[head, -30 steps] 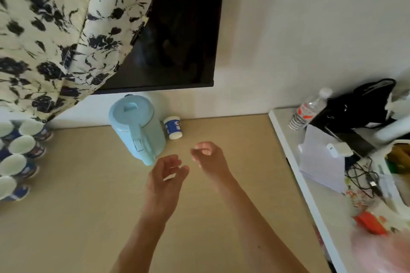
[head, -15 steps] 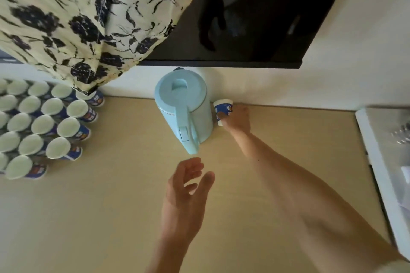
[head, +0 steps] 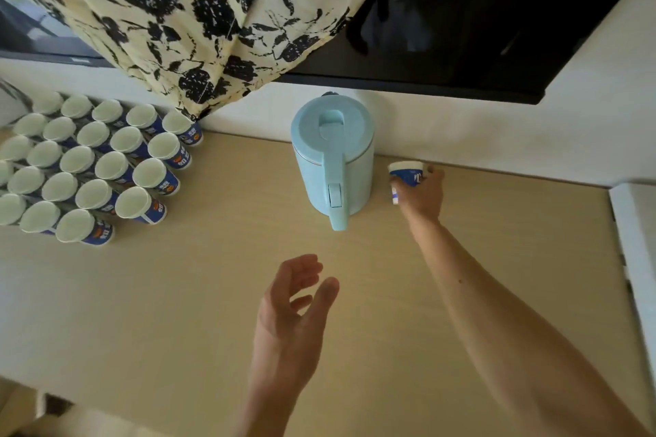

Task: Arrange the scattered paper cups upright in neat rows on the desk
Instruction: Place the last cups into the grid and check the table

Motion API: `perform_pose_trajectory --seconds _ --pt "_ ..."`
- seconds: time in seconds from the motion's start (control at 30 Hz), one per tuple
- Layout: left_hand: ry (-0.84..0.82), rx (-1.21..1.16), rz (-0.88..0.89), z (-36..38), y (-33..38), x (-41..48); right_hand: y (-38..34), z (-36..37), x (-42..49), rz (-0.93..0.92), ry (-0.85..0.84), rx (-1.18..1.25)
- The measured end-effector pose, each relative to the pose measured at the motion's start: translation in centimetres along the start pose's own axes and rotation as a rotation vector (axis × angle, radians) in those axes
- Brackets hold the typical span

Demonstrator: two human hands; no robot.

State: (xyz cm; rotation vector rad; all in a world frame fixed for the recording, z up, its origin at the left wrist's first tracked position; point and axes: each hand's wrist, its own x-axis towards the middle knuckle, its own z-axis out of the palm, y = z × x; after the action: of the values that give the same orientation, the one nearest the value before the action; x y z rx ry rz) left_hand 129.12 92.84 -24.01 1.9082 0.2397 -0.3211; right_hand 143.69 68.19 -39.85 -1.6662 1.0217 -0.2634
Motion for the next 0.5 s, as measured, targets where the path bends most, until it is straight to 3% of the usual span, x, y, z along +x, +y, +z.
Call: perform_pose_trajectory --seconds 0.27,0.5 --pt "-0.02 -0.076 0.057 -4.2 0.1 -4.8 1.9 -5.7 -14.0 0.006 0.05 0.258" --pt "0.049 -0.191 0.088 -11.7 -0.8 -10.4 0.7 -5.0 -28.5 -0.136 -0.047 0.333"
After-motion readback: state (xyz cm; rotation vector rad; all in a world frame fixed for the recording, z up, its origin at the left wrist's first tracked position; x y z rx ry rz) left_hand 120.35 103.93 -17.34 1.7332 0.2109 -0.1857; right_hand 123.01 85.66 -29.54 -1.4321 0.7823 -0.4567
